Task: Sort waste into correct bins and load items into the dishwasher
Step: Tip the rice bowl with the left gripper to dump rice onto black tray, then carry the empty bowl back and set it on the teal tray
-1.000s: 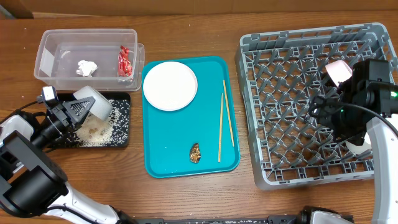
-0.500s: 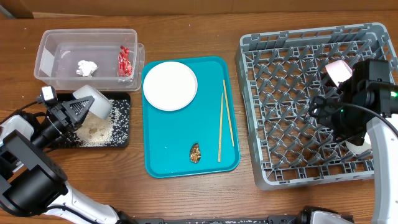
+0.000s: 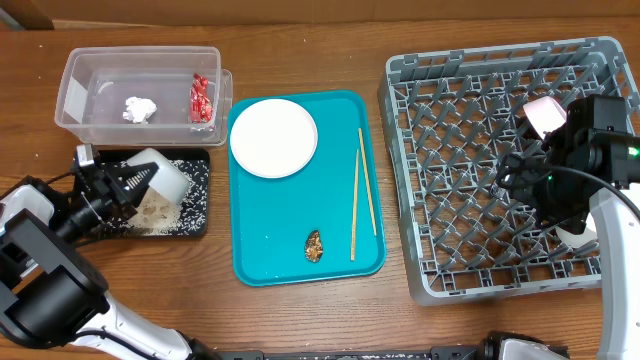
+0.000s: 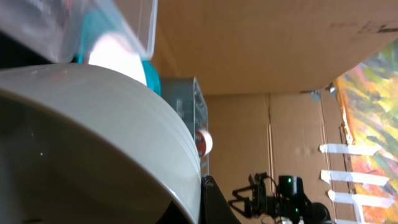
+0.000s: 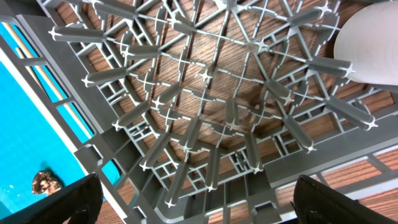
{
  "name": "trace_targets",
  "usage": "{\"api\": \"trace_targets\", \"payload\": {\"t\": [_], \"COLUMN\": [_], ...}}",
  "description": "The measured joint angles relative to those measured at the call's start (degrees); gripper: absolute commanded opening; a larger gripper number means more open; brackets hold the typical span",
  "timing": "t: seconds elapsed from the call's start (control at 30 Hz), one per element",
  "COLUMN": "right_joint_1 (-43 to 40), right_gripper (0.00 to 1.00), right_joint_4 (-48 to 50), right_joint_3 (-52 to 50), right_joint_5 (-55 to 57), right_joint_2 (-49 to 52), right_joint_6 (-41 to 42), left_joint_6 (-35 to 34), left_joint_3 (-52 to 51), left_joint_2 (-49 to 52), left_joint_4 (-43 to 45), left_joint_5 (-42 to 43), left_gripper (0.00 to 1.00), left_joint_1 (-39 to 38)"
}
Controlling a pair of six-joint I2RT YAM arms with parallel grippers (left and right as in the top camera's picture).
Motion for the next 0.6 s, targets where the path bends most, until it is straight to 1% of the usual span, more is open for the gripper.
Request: {"api": "trace_targets", "payload": {"t": [0.1, 0.23, 0.3, 0.4, 0.5, 0.6], "right_joint_1": [0.0, 0.0, 0.0, 0.0, 0.0, 0.0], "right_gripper": [1.0, 1.0, 1.0, 1.0, 1.0, 1.0], "right_joint_4": [0.0, 0.0, 0.0, 0.0, 0.0, 0.0], "right_joint_3": [0.0, 0.0, 0.0, 0.0, 0.0, 0.0], "right_joint_5": [0.0, 0.0, 0.0, 0.0, 0.0, 0.0], "right_joint_2": [0.0, 0.0, 0.0, 0.0, 0.0, 0.0], "right_joint_6": [0.0, 0.0, 0.0, 0.0, 0.0, 0.0], "left_joint_6": [3.8, 6.4, 6.8, 7.0, 4.4, -2.4], "left_joint_3": [0.0, 0.2, 0.4, 0.5, 0.7, 0.7], "left_joint_2": [-1.4, -6.2, -8.5, -11.5, -13.2, -13.5], "left_joint_4": [-5.3, -7.1, -7.3, -6.5, -2.2, 4.7], "left_joint_5": [-2.1, -3.5, -4.4, -5.9, -8.9, -15.4], "left_gripper": [0.04, 0.04, 0.04, 0.04, 0.04, 0.04], "left_joint_1": [0.0, -1.3, -3.4, -8.8, -15.8, -23.8]}}
